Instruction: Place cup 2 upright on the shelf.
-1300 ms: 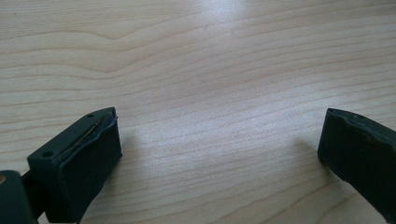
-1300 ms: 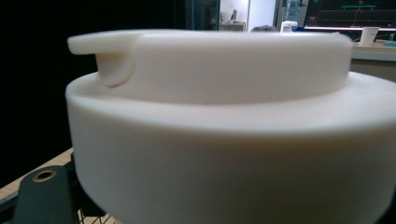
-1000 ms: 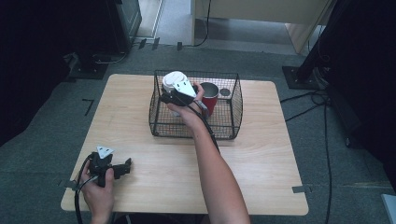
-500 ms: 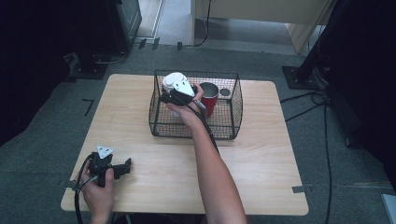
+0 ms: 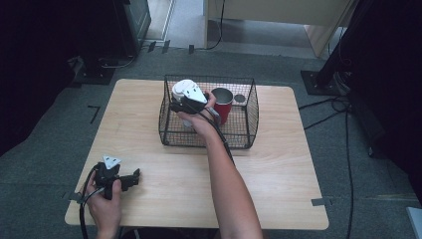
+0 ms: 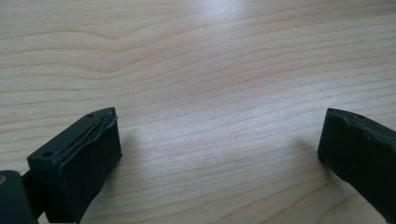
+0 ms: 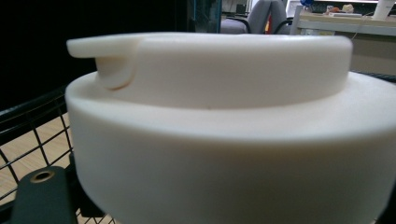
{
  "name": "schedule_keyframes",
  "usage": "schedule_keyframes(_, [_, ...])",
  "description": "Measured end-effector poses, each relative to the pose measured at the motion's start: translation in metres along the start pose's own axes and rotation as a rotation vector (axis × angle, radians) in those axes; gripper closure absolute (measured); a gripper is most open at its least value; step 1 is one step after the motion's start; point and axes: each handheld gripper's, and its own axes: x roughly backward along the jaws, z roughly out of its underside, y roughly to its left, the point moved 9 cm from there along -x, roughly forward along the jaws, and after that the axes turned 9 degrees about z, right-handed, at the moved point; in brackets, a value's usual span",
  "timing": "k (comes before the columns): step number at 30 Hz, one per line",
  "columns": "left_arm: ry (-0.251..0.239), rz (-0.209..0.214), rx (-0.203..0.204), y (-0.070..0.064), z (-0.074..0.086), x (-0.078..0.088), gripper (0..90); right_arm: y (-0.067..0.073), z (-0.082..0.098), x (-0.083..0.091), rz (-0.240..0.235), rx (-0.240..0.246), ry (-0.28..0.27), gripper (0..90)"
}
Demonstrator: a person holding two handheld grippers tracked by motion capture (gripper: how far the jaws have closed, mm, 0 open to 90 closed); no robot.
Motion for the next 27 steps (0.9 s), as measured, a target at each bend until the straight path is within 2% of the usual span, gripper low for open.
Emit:
schedule_keyframes(2, [0.0,0.0,0.0,0.0,0.0,0.0,0.0,0.0,0.0,0.001,-0.002,-0.003,0.006,11.9])
schedule_keyframes(4, [0.0,0.0,0.0,0.0,0.0,0.0,0.0,0.003,-0.001,0.002,-0.025,-0.007,0.01,6.4])
schedule_keyframes(6, [0.0,0.0,0.0,0.0,0.0,0.0,0.0,0.004,-0.002,0.004,-0.027,0.0,0.009,2.4])
schedule_keyframes(9, [0.0,0.0,0.0,0.0,0.0,0.0,0.0,0.004,-0.003,0.005,-0.034,-0.001,0.008,0.4])
schedule_keyframes(18, [0.0,0.0,0.0,0.0,0.0,0.0,0.0,0.005,-0.013,0.011,-0.055,-0.006,-0.039,0.0])
schedule_keyframes(27, [0.001,0.0,0.0,0.0,0.0,0.0,0.0,-0.001,-0.038,0.022,-0.058,-0.014,-0.093,0.0])
